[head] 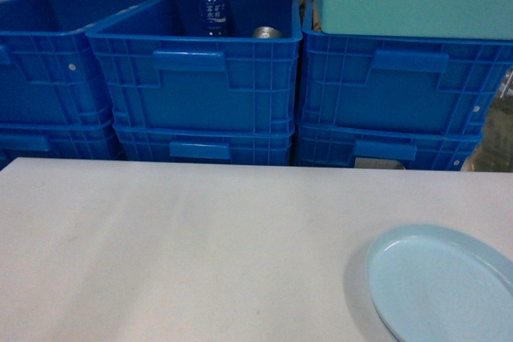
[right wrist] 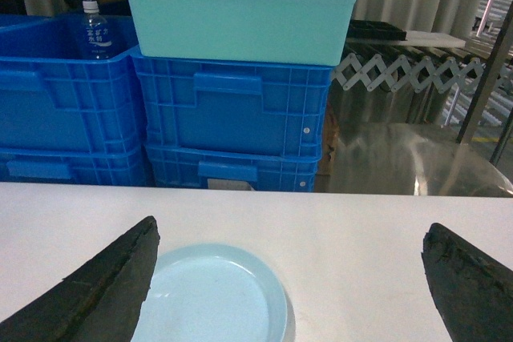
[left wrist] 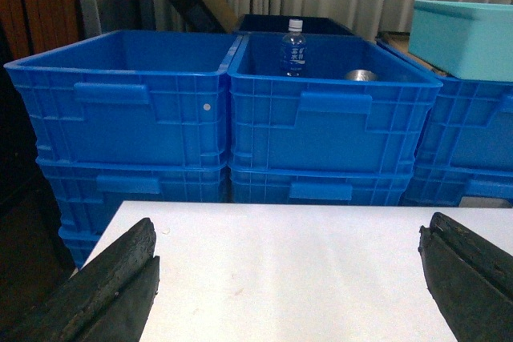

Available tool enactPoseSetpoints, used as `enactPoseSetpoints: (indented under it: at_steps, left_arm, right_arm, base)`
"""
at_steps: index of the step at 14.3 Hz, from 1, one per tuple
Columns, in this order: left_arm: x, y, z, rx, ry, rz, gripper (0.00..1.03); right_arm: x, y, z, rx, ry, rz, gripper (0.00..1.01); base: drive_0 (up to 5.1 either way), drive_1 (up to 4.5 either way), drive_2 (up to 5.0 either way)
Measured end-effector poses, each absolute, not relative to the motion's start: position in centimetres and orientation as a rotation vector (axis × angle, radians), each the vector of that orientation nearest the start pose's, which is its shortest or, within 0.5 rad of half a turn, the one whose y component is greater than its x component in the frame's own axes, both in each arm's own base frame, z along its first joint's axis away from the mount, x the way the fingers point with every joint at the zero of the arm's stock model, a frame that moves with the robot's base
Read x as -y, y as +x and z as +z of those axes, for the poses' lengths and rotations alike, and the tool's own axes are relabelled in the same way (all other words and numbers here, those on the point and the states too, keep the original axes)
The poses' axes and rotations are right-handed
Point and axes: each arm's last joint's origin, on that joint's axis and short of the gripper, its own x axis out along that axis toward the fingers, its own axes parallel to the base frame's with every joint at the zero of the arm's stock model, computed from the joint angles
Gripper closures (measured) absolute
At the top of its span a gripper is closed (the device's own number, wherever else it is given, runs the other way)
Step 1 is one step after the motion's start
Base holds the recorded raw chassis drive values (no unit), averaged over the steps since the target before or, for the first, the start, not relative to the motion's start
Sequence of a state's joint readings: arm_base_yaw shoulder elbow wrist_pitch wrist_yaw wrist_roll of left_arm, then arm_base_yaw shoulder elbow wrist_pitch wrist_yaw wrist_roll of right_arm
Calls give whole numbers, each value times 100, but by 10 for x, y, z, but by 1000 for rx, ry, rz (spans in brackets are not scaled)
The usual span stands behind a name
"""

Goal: Place blue tray on left shelf second layer neatly

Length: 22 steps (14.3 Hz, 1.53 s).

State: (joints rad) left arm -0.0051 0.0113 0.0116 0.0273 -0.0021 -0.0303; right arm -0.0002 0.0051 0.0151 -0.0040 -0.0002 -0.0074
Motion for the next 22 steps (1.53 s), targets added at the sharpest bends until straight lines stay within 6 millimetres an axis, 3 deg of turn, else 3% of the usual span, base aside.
enactPoseSetpoints:
  at_steps: [8, 10, 15, 19, 22]
  left_arm:
    - [0, 98, 169, 27, -31, -3, 5]
    - [0, 98, 169, 28, -30, -3, 5]
    - [0, 98, 169, 28, -30, -3, 5]
    - [0, 98, 169, 27, -30, -5, 5]
    - [0, 98, 169, 27, -30, -4, 5]
  right_arm:
    - [1, 98, 170, 22, -8, 1, 3]
    - [3, 106, 172, 23, -17, 0, 3]
    - [19, 168, 198, -123, -51, 51, 3]
    - [37, 225, 174, -439, -17, 58, 3]
    - [36, 246, 149, -567, -29, 101, 3]
  base:
    - [0, 0, 0]
    - [0, 0, 0]
    - [0, 0, 0]
    - [0, 0, 0]
    - [0, 0, 0]
